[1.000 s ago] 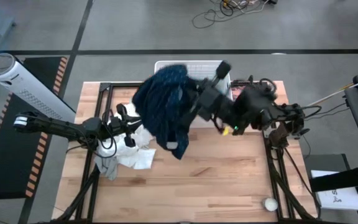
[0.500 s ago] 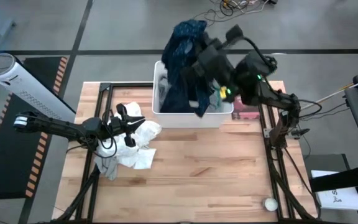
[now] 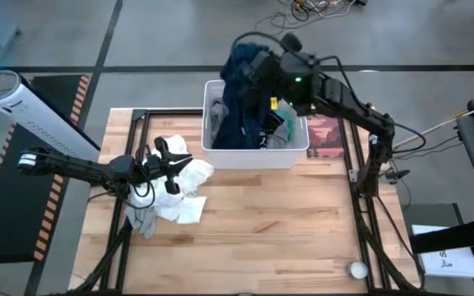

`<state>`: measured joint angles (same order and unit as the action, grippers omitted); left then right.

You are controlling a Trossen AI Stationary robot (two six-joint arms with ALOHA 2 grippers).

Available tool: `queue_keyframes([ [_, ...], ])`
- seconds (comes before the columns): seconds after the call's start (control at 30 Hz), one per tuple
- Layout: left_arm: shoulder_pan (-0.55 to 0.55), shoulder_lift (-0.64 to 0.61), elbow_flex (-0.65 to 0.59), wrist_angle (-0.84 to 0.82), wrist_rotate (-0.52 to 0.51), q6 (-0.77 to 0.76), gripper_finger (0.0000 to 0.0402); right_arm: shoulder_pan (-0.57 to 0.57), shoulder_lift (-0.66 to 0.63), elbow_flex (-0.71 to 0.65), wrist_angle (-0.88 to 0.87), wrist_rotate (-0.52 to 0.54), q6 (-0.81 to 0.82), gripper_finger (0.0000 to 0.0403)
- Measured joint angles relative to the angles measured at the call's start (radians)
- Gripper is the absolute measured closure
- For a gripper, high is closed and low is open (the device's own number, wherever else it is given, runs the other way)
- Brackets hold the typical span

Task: Sort clothes
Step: Put the dark blue patterned polo shirt into the laundry bin

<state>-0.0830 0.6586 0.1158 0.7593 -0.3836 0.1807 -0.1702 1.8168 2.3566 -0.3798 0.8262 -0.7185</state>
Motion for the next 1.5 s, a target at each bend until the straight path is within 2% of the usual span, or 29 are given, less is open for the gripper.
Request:
queue_keyframes([
  [0.23, 0.000, 0.001, 0.000, 0.000, 0.000, 0.000, 0.0364, -0.042, 0.000, -0.008, -0.413, -0.165, 0.358, 0.0400],
  [0.4, 0.000, 0.002, 0.000, 0.002, 0.000, 0.000, 0.0364, -0.072, 0.000, -0.058, -0.552, -0.211, 0.487, 0.0400],
  [0.5, 0.000, 0.001, 0.000, 0.003, 0.000, -0.001, 0.0364, -0.095, 0.000, -0.118, -0.566, -0.244, 0.523, 0.0400],
  [0.7, 0.000, 0.002, 0.000, 0.006, 0.000, -0.002, 0.0364, -0.163, 0.000, -0.272, -0.539, -0.480, 0.615, 0.0400],
  [0.93, 0.000, 0.002, 0.000, 0.005, 0.000, 0.000, 0.0364, -0.247, 0.001, -0.458, -0.515, -0.606, 0.696, 0.0400],
  [1.2, 0.000, 0.002, 0.000, 0.005, 0.000, 0.001, 0.0364, -0.282, 0.001, -0.609, -0.440, -0.625, 0.759, 0.0383],
  [1.5, 0.000, 0.002, 0.000, 0.004, 0.000, 0.002, 0.0364, -0.281, 0.001, -0.656, -0.399, -0.628, 0.788, 0.0316],
])
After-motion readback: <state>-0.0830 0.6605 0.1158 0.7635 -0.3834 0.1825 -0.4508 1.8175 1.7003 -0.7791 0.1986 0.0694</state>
